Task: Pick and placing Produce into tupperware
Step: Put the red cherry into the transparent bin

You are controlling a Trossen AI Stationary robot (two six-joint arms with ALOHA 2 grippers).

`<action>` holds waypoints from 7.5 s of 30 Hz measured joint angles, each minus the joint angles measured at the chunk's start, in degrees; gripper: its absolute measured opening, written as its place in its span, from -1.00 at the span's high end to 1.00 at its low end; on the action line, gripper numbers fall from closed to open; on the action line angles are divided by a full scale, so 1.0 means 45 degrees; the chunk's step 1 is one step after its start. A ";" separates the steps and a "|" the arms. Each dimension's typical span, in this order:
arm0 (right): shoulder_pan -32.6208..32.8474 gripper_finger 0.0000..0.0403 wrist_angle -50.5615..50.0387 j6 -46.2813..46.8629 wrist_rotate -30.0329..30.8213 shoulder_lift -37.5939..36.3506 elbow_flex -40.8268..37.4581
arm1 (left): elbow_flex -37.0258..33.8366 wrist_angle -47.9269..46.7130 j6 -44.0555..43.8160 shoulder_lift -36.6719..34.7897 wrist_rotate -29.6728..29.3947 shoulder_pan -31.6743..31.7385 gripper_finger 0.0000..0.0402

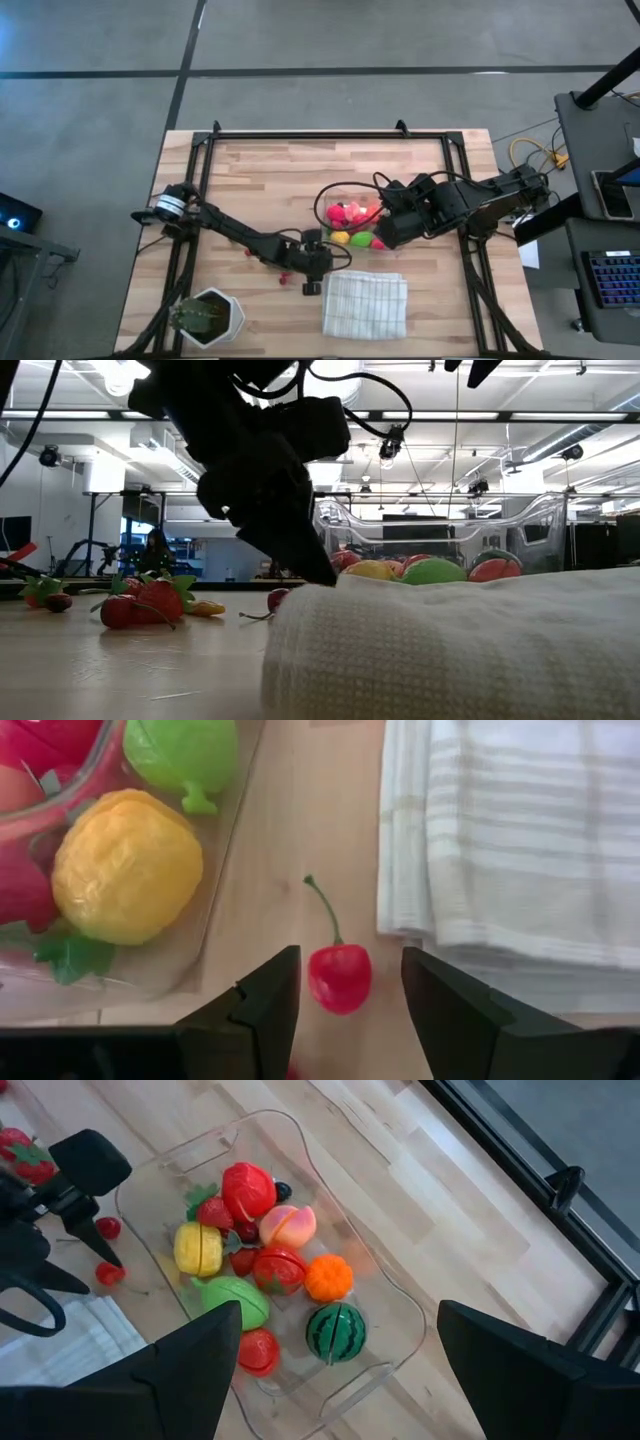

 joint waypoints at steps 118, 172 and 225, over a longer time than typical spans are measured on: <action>-0.0005 -0.63 -0.0015 -0.0096 0.0102 0.0000 -0.0141 | 0.0023 -0.0084 -0.0384 0.0548 -0.0162 -0.0306 0.56; -0.0362 -0.63 -0.0020 -0.1118 0.2113 -0.4032 -0.0141 | 0.0624 -0.1855 -0.1733 -0.3373 0.0610 0.4278 0.03; -0.0194 -0.64 0.6176 -0.2247 0.0267 -1.0022 -0.7868 | -0.1849 -0.0495 -0.3060 -0.1185 0.2086 0.1603 0.03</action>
